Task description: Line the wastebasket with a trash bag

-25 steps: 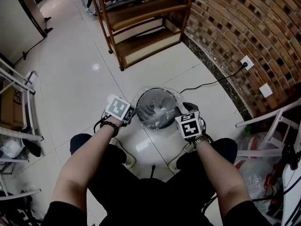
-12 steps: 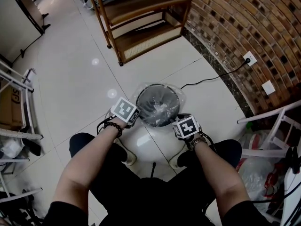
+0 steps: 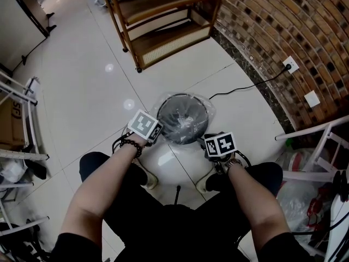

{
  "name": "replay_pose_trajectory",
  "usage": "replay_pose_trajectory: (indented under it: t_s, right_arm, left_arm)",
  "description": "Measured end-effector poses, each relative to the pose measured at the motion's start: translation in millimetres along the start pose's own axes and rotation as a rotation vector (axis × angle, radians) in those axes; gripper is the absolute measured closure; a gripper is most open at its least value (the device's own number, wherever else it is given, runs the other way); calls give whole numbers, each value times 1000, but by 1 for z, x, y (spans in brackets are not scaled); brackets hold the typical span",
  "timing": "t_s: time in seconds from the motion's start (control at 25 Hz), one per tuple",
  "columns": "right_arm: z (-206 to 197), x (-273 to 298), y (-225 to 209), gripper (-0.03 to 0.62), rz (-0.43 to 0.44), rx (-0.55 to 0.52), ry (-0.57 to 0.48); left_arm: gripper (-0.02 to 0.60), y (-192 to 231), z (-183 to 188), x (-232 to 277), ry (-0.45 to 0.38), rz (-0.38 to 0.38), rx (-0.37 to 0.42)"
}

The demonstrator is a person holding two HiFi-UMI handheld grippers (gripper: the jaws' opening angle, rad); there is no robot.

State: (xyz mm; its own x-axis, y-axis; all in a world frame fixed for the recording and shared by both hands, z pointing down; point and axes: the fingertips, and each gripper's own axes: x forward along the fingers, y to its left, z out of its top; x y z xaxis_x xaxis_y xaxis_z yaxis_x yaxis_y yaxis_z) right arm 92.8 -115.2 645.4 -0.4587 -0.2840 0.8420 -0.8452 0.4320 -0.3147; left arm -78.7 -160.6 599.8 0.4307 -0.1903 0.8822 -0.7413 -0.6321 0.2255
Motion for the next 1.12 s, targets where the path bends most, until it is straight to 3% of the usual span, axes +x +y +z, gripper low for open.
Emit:
replay_pose_trajectory:
  t_s: [0.12, 0.24, 0.48, 0.64, 0.76, 0.88, 1.0, 1.12]
  right_arm:
    - [5, 4, -1, 420, 57, 230, -43]
    - [1, 13, 1, 410, 104, 380, -55]
    - [-1, 32, 1, 405, 203, 609, -130]
    - [1, 37, -4, 401, 233, 681, -172]
    - [-1, 31, -5, 379, 230, 665, -166]
    - [-1, 15, -11, 379, 171, 589, -148]
    - [8, -14, -27, 379, 20, 415, -149]
    - [45, -46, -34, 387, -125, 160, -209]
  left_arm:
    - [411, 0, 2, -1, -15, -3, -7]
    - [411, -2, 4, -2, -24, -9, -8]
    - [411, -5, 7, -2, -39, -19, -16]
    - [411, -6, 7, 1, -33, -27, -9]
    - [411, -4, 6, 3, -25, -29, -7]
    - [411, -6, 9, 4, -33, -35, -5]
    - [411, -10, 14, 5, -45, -40, 5]
    - [411, -16, 23, 5, -62, -47, 18]
